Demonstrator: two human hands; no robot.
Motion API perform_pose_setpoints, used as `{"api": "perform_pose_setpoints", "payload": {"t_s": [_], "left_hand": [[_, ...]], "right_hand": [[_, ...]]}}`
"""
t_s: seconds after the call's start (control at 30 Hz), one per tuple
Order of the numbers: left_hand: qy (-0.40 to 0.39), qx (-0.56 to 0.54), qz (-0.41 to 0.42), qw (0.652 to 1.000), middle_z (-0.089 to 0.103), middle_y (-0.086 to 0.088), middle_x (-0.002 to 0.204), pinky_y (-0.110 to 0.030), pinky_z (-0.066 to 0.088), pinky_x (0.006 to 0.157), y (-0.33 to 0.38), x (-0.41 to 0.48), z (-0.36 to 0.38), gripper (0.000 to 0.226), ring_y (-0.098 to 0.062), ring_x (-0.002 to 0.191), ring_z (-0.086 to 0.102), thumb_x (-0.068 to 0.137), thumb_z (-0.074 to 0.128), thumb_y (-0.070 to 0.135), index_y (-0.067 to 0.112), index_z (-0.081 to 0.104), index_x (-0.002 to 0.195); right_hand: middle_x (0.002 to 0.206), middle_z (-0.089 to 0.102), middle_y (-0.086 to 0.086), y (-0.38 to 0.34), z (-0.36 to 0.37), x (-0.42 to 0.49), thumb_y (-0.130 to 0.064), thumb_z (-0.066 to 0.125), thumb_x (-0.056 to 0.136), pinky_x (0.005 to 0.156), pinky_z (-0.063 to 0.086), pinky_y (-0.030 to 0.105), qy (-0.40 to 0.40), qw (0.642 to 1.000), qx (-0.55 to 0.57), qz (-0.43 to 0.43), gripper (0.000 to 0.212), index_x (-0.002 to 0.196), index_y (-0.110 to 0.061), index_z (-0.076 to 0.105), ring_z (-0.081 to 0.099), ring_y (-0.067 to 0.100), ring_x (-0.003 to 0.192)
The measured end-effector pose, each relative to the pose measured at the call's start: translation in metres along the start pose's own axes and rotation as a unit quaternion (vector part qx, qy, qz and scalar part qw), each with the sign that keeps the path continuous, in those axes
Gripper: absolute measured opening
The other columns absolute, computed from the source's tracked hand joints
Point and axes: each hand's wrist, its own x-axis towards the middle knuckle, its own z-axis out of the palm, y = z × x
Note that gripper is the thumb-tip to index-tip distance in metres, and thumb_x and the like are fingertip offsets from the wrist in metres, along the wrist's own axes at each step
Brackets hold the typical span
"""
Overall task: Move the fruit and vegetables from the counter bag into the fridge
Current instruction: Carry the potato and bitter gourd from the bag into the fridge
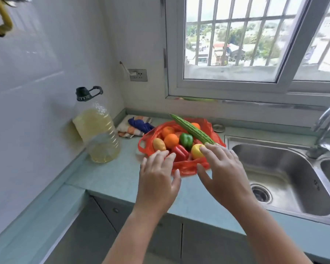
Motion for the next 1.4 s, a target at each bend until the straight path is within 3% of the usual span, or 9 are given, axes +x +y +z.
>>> {"api": "perform_pose_setpoints", "payload": {"t_s": [0.23, 0.57, 0.8, 0.93, 1.1, 1.4], "left_hand": [[-0.017, -0.010, -0.013, 1.000, 0.063, -0.008, 0.117, -0.053, 0.044, 0.094, -0.036, 0.073, 0.046, 0.046, -0.028, 0.113, 0.055, 0.082, 0.040, 0.035, 0.012, 0.060, 0.116], [-0.089, -0.069, -0.016, 0.994, 0.065, -0.007, 0.109, -0.051, 0.044, 0.090, -0.128, 0.142, 0.123, 0.044, -0.028, 0.105, 0.059, 0.077, 0.042, 0.034, 0.011, 0.065, 0.107], [-0.150, -0.097, -0.027, 0.984, 0.066, -0.006, 0.107, -0.052, 0.048, 0.087, -0.180, 0.181, 0.175, 0.043, -0.027, 0.101, 0.061, 0.075, 0.045, 0.034, 0.012, 0.066, 0.106], [-0.189, -0.133, -0.050, 0.972, 0.060, -0.004, 0.119, -0.036, 0.032, 0.099, -0.196, 0.190, 0.204, 0.042, -0.024, 0.113, 0.053, 0.077, 0.054, 0.030, 0.015, 0.062, 0.115], [-0.221, -0.136, -0.073, 0.963, 0.050, 0.000, 0.132, -0.022, 0.017, 0.101, -0.208, 0.197, 0.227, 0.045, -0.017, 0.124, 0.039, 0.083, 0.062, 0.028, 0.019, 0.053, 0.126], [-0.281, -0.104, -0.105, 0.948, 0.038, 0.001, 0.141, -0.029, 0.019, 0.109, -0.224, 0.192, 0.258, 0.063, -0.017, 0.131, 0.030, 0.079, 0.064, 0.043, 0.021, 0.042, 0.134]], "right_hand": [[0.107, 0.067, 0.012, 0.033, 0.050, 0.069, -0.035, 0.040, 0.079, 0.085, 0.046, 0.057, 0.014, 1.000, -0.010, 0.004, 0.046, 0.105, -0.007, 0.066, 0.062, 0.034, 0.102], [0.103, 0.069, 0.012, 0.064, 0.146, 0.134, -0.036, 0.041, 0.075, 0.082, 0.048, 0.058, -0.045, 0.997, -0.059, 0.038, 0.046, 0.101, -0.008, 0.068, 0.063, 0.035, 0.101], [0.105, 0.068, 0.012, 0.087, 0.196, 0.171, -0.023, 0.063, 0.070, 0.083, 0.048, 0.058, -0.072, 0.992, -0.060, 0.084, 0.037, 0.104, -0.008, 0.067, 0.061, 0.036, 0.103], [0.104, 0.068, 0.011, 0.109, 0.220, 0.183, -0.024, 0.067, 0.070, 0.080, 0.050, 0.056, -0.092, 0.989, -0.076, 0.085, 0.037, 0.104, -0.008, 0.066, 0.063, 0.035, 0.099], [0.108, 0.066, 0.014, 0.139, 0.254, 0.196, -0.018, 0.078, 0.066, 0.081, 0.049, 0.056, -0.140, 0.984, -0.058, 0.093, 0.046, 0.109, -0.007, 0.064, 0.061, 0.035, 0.101], [0.126, 0.055, 0.018, 0.179, 0.298, 0.194, -0.023, 0.071, 0.075, 0.089, 0.045, 0.055, -0.199, 0.970, -0.023, 0.135, 0.059, 0.129, -0.011, 0.050, 0.052, 0.038, 0.112]]}}
